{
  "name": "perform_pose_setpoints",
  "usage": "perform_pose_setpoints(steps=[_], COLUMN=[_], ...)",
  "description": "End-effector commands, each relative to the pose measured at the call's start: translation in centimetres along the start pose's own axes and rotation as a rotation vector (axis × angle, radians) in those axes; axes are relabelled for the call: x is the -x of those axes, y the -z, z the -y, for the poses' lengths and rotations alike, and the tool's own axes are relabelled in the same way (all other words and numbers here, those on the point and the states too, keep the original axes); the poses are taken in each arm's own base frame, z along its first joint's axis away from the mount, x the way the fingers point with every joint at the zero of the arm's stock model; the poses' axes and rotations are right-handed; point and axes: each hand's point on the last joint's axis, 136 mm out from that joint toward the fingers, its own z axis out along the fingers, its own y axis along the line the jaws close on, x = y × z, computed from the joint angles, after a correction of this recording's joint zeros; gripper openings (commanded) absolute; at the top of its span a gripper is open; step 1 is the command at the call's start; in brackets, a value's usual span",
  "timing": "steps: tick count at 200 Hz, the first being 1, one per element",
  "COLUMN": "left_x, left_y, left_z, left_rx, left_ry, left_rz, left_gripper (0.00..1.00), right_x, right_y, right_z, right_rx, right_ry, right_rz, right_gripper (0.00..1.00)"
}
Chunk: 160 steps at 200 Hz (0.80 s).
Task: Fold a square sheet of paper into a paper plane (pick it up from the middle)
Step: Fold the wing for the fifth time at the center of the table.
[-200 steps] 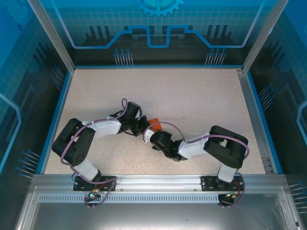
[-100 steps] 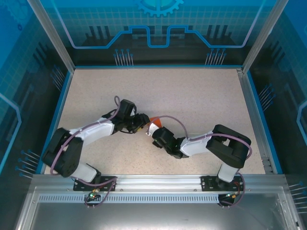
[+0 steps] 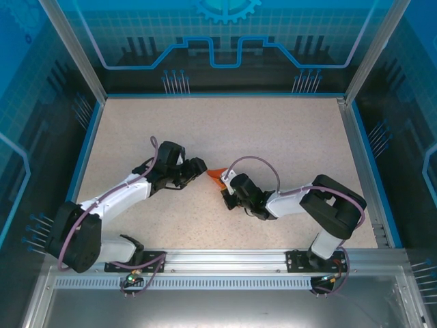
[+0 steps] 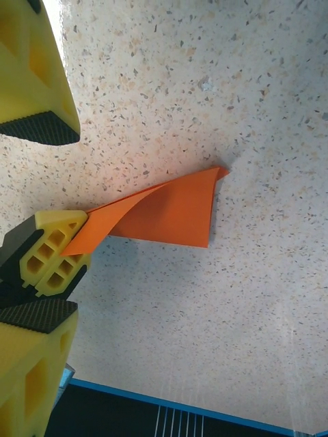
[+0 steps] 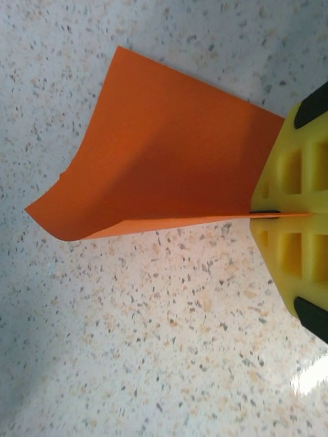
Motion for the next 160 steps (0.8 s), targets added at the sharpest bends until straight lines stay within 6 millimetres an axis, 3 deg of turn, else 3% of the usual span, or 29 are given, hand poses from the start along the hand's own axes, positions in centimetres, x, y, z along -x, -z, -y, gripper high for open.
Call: perform_pose_setpoints(steps=[1, 37, 92, 122, 160], left_x=[-0.7, -1.9, -2.7, -2.9, -3.4], left_y=[-0.8, -3.1, -6.3, -7.0, -7.0], left_z=[0.5, 1.1, -0.3, 0.0, -1.0], left_rx=[-0.045, -0.072, 0.000, 0.014, 0.074], left_ry=[0.011, 0.057, 0.184, 0.193, 0.197], left_rz=[-0.045, -0.143, -0.217, -0.245, -0.267], left_gripper=[0.66, 0.70, 0.73, 0.65, 0.43], right_x=[0.4, -0.4, -0.7, -0.7, -0.7], right_y=[0.2, 0.1, 0.1, 0.1, 0.2], right_z=[-1.0, -0.8, -1.2, -1.4, -1.6], right_rx=[0.077, 0.065, 0.052, 0.041, 0.022], right_ry=[-0.059, -0.030, 0.078, 0.144, 0.223], right_rz=[0.025, 0.023, 0.033, 0.035, 0.031], right_gripper=[0.00, 0.00, 0.00, 0.01, 0.05])
